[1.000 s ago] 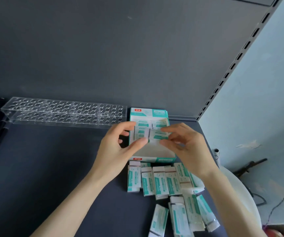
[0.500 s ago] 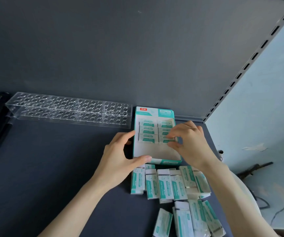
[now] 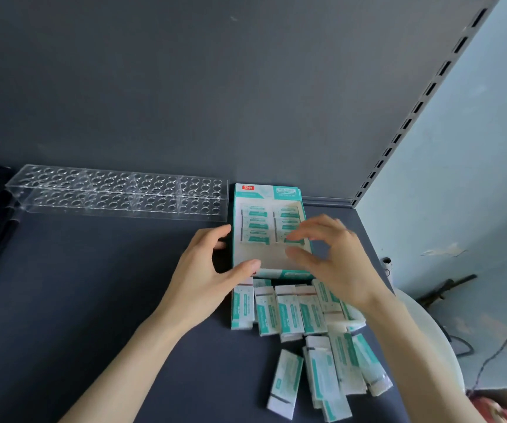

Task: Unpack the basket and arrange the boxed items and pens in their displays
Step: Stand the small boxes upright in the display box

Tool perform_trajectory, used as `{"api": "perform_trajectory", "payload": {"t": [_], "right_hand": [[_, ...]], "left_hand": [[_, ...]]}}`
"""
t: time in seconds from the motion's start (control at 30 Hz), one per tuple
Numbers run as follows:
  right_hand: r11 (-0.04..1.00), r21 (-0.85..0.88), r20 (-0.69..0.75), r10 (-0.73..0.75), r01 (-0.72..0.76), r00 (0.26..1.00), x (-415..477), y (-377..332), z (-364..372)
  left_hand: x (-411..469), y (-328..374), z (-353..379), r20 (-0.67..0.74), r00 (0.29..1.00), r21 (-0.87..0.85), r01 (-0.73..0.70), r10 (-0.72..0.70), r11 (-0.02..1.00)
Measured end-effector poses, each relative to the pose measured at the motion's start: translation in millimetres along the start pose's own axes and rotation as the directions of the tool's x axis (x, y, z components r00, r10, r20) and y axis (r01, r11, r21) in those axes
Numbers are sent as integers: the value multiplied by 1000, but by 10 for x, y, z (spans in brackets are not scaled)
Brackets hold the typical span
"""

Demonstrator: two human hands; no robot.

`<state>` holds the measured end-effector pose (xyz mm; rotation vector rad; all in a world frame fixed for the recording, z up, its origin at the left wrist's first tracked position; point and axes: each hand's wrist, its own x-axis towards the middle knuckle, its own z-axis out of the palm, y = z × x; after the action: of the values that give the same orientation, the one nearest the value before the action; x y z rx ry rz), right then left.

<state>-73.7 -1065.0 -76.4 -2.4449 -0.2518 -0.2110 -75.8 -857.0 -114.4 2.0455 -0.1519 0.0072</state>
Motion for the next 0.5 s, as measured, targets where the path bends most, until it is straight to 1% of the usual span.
{"api": "perform_trajectory", "payload": {"t": [0.03,0.1,0.17,0.27,0.33,0.43,0.5], "right_hand": [[999,45,27,-14,13,1000,-106,-58,-28],[997,75,101,-25,18,995,-319,-147,-66],[999,34,167,-9,3,986,-488,-192,-74],[998,-50,232,44,-33,972,-612,-212,-49],[996,-70,258,66,-50,964,-624,-222,-43],[992,-120,269,57,-26,962,-610,-227,-47],[992,-126,266,60,-27,962,-591,-235,-44]], "left_hand": [[-57,8,-19,-29,999,21,-21,22,1000],[-216,18,-53,-76,995,54,-58,62,997],[-387,24,-49,-84,995,80,-51,58,996],[-519,20,21,-86,995,259,-21,45,966],[-523,39,47,-82,996,326,1,27,945],[-503,60,35,-58,998,330,15,5,944],[-509,60,23,-59,998,287,20,-3,958]]}}
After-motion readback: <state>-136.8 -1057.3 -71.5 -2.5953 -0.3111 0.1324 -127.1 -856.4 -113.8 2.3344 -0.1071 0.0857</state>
